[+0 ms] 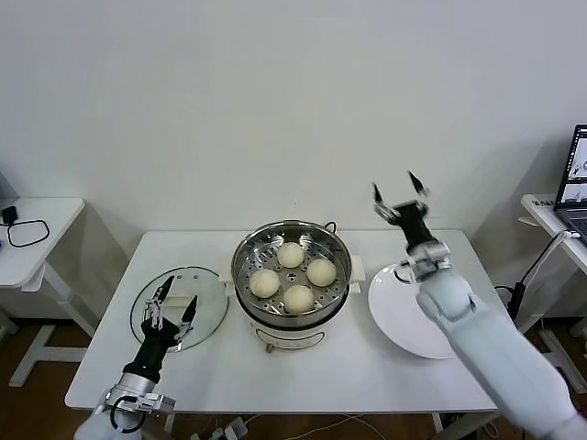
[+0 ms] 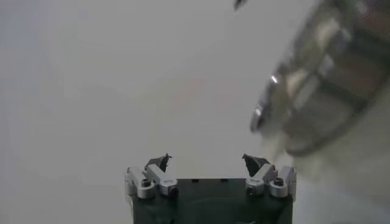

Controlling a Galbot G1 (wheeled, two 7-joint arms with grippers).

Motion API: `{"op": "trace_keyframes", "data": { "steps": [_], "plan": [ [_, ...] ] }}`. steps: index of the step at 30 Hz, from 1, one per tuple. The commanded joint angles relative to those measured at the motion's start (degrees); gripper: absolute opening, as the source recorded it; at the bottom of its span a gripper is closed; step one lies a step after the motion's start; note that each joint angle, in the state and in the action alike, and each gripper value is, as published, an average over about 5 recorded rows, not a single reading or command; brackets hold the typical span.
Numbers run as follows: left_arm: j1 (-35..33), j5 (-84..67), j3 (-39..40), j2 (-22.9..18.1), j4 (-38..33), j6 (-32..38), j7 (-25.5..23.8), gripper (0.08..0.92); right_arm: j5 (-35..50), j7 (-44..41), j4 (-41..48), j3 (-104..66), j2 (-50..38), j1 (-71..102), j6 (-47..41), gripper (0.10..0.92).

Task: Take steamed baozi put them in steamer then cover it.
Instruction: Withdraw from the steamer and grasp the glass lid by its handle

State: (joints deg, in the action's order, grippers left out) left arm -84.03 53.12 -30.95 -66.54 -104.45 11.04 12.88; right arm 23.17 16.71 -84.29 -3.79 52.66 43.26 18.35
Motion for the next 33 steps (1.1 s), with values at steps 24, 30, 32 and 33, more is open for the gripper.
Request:
{"op": "trace_keyframes", "data": {
  "steps": [24, 30, 32, 33],
  "plan": [
    [18.0, 24.8, 2.9, 0.0, 27.6, -3.1, 5.1, 0.823, -9.2, -1.7, -4.1, -26.1, 11.3, 31.9, 5.2, 0.823],
    [19.9, 25.4, 4.0, -0.4, 29.3, -5.3, 3.8, 0.823, -9.4, -1.5, -4.6, -25.5, 11.7, 31.6, 5.0, 0.823],
    [20.5, 25.5, 4.1, -0.6, 30.0, -5.6, 3.6, 0.823, -9.5, -1.6, -4.6, -25.5, 11.8, 31.7, 5.0, 0.823],
    [20.8, 25.6, 4.1, -0.7, 30.3, -5.7, 3.6, 0.823, -9.5, -1.6, -4.6, -25.4, 11.9, 31.7, 5.0, 0.823]
  ]
}}
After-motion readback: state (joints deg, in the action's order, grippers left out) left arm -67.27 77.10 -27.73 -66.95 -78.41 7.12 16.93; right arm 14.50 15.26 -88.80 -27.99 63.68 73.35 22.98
